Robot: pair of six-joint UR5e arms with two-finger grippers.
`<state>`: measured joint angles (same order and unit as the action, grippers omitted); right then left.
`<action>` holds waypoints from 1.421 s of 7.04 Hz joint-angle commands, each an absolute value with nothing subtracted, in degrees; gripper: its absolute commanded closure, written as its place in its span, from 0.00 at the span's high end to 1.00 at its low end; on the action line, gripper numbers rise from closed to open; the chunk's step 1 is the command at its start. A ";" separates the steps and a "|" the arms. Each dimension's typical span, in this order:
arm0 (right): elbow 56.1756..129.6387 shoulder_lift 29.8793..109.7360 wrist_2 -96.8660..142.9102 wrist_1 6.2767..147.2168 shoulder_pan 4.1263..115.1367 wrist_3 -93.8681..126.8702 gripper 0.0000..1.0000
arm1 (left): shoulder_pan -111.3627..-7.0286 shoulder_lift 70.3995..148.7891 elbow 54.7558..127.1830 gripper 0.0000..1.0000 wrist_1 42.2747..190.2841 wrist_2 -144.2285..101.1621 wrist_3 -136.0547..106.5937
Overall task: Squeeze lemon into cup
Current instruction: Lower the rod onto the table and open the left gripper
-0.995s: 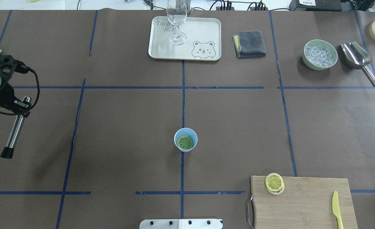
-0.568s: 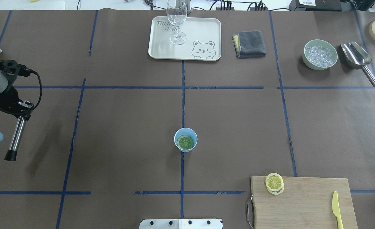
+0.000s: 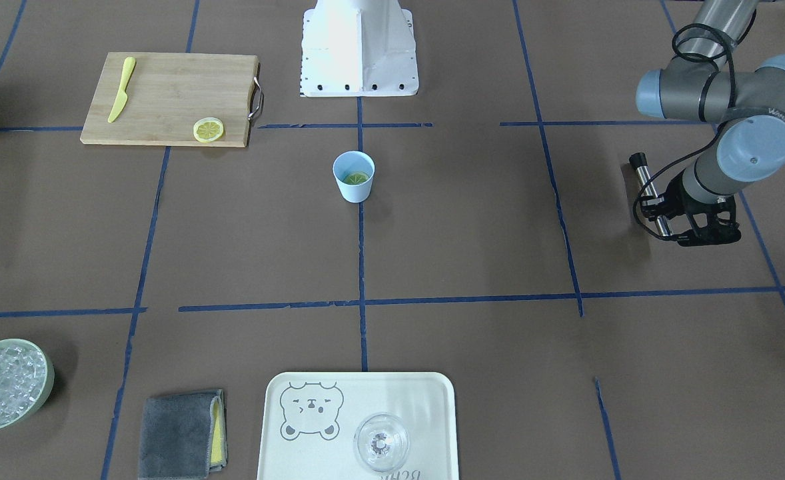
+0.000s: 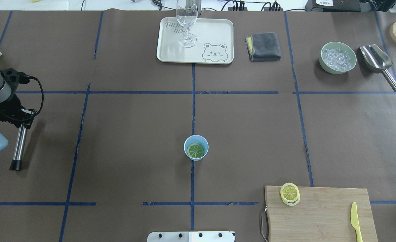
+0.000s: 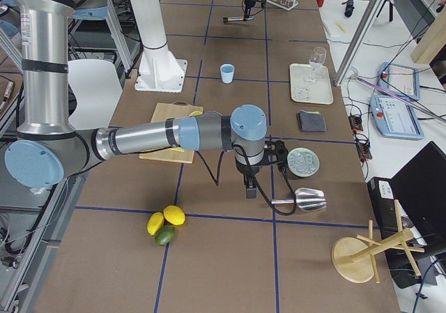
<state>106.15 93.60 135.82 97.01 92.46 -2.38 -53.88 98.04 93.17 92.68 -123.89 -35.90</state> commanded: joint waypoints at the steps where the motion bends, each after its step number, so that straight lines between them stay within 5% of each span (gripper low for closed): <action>1: 106.26 93.69 135.79 97.03 92.46 -2.20 1.00 | -53.88 98.88 92.02 1.00 92.81 -123.66 -35.77; 6: 106.44 93.69 135.53 96.94 92.46 -2.46 1.00 | -57.10 98.53 97.71 1.00 98.06 -123.40 -34.81; 10: 106.52 93.69 135.53 97.03 92.46 -2.37 1.00 | -80.36 90.99 101.53 1.00 100.37 -131.54 -8.36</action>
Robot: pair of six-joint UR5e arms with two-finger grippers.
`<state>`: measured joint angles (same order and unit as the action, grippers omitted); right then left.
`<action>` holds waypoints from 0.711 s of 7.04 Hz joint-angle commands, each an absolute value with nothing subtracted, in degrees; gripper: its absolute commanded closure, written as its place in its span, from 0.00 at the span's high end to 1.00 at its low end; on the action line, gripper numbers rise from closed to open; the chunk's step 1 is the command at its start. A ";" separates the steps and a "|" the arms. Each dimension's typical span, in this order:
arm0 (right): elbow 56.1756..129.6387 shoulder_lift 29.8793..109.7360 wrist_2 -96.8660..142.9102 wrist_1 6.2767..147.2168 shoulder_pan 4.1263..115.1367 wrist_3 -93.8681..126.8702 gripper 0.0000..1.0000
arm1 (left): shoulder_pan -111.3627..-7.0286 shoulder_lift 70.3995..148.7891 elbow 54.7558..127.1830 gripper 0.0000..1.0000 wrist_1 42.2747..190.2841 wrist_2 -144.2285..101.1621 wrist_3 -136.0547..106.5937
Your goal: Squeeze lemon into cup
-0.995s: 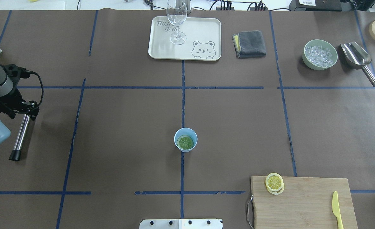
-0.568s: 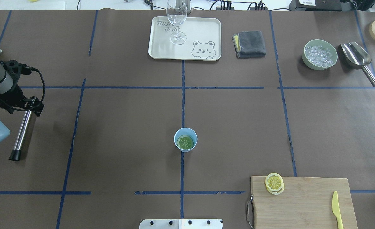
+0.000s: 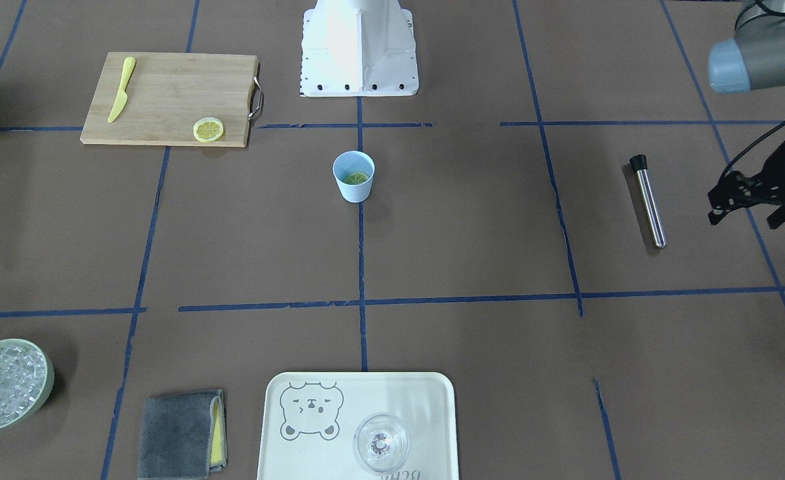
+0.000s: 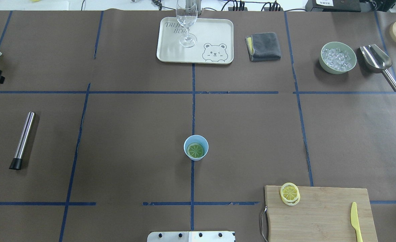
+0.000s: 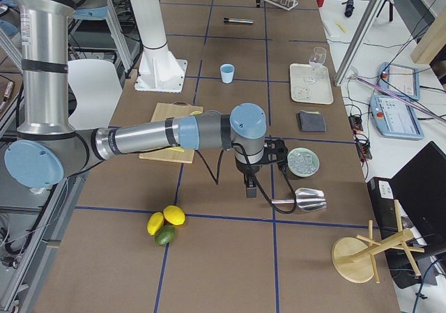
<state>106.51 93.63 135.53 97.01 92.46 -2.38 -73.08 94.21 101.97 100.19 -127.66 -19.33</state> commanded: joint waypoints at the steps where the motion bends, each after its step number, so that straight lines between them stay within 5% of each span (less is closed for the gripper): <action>1: 106.35 93.69 135.53 97.03 92.46 -2.37 1.00 | -84.42 88.36 99.43 1.00 100.46 -131.92 -3.39; 5: 106.17 94.39 135.62 97.03 92.46 -2.11 1.00 | -88.51 85.69 95.71 1.00 99.67 -134.38 1.59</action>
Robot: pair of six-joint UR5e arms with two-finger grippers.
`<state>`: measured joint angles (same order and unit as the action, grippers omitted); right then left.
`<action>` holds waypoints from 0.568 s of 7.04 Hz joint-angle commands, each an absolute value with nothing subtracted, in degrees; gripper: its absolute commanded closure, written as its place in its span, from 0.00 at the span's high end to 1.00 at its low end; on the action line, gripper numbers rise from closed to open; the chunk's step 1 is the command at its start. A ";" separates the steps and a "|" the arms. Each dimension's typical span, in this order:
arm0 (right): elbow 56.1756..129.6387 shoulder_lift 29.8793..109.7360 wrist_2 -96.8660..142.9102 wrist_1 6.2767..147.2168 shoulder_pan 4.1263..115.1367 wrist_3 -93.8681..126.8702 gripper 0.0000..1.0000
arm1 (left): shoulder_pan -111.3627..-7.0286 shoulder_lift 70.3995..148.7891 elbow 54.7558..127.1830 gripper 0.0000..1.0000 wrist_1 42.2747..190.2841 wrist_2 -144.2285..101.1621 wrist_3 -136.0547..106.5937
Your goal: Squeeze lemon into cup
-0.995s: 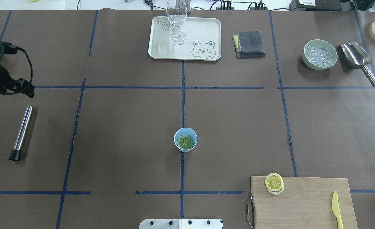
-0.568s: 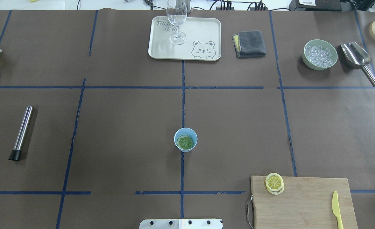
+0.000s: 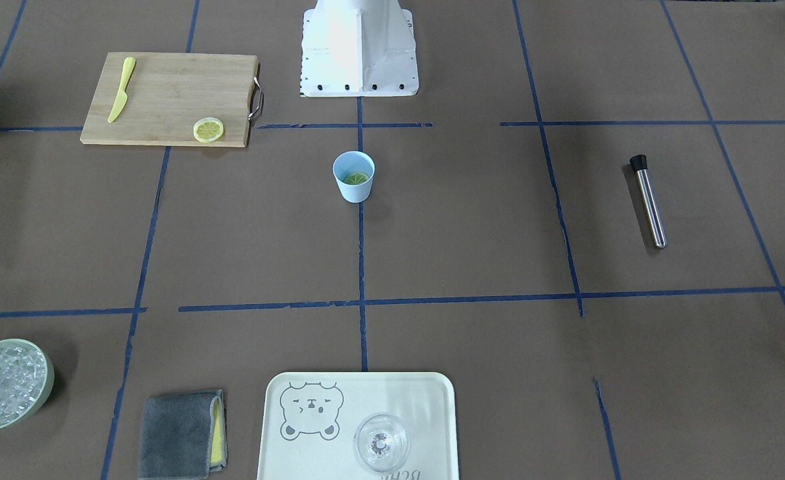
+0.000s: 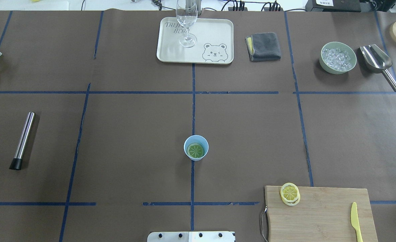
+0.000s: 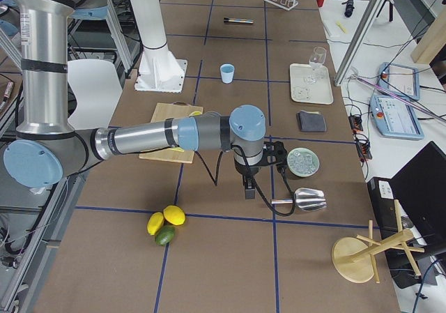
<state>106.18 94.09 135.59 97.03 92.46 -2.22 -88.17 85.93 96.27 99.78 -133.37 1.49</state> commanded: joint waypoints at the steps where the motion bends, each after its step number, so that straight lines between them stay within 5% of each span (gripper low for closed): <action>1: 106.00 94.48 135.62 97.12 92.46 -2.11 1.00 | -88.51 85.78 95.71 1.00 99.67 -134.38 1.41; 4: 104.60 95.44 135.62 97.12 92.46 -2.37 1.00 | -88.51 85.78 95.80 1.00 99.76 -134.38 1.32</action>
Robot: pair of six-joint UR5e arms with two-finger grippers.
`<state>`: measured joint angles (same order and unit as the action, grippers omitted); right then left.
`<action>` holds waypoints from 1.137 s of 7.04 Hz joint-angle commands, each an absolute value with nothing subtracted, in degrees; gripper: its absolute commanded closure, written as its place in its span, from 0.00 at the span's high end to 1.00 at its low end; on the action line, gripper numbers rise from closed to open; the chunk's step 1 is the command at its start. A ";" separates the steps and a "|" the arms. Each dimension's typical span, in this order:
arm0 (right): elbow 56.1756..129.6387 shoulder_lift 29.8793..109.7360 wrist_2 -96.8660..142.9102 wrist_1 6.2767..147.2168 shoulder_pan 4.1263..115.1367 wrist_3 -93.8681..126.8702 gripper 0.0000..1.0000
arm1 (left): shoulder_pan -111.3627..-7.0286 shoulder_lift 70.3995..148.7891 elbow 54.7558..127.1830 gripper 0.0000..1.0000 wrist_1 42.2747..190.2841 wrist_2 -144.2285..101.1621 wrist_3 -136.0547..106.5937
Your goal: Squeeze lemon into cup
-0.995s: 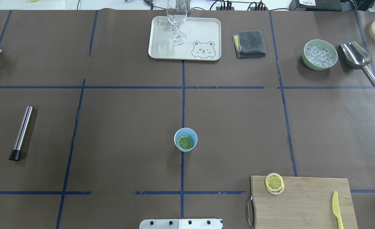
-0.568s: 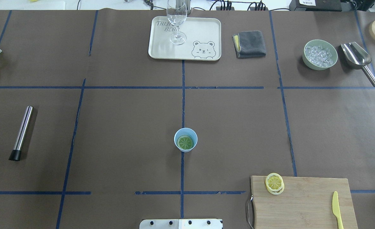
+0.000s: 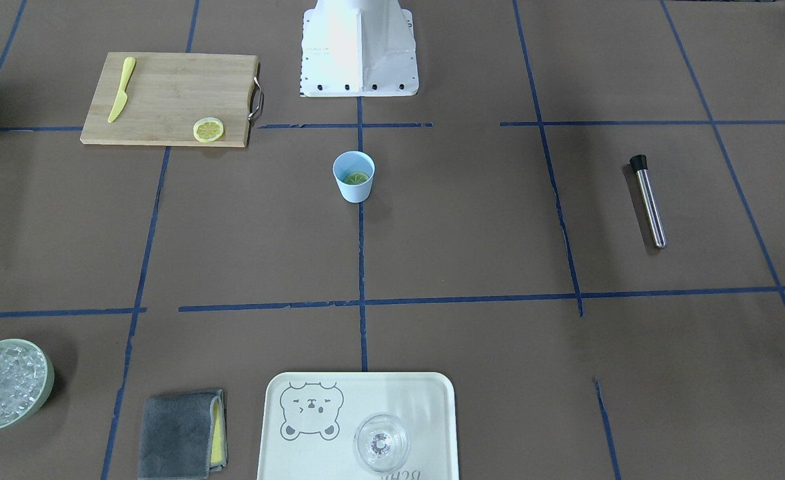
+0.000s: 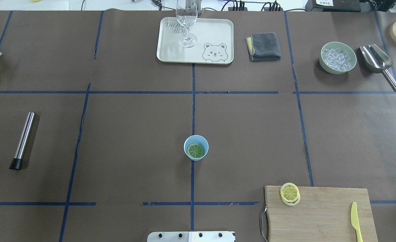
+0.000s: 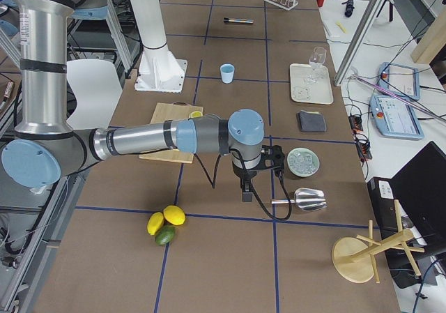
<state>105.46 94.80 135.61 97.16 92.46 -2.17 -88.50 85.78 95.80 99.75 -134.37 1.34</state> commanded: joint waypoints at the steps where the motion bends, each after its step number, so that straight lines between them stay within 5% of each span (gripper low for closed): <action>1: 103.20 95.71 135.70 97.12 92.46 -2.46 1.00 | -88.51 85.78 95.89 1.00 99.76 -134.47 1.32; 8: 102.66 96.15 135.79 97.03 92.55 -2.46 1.00 | -88.51 85.69 95.98 1.00 99.84 -134.47 1.32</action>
<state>102.58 96.16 135.79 97.03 92.53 -2.57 -88.51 85.70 96.01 99.84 -134.47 1.32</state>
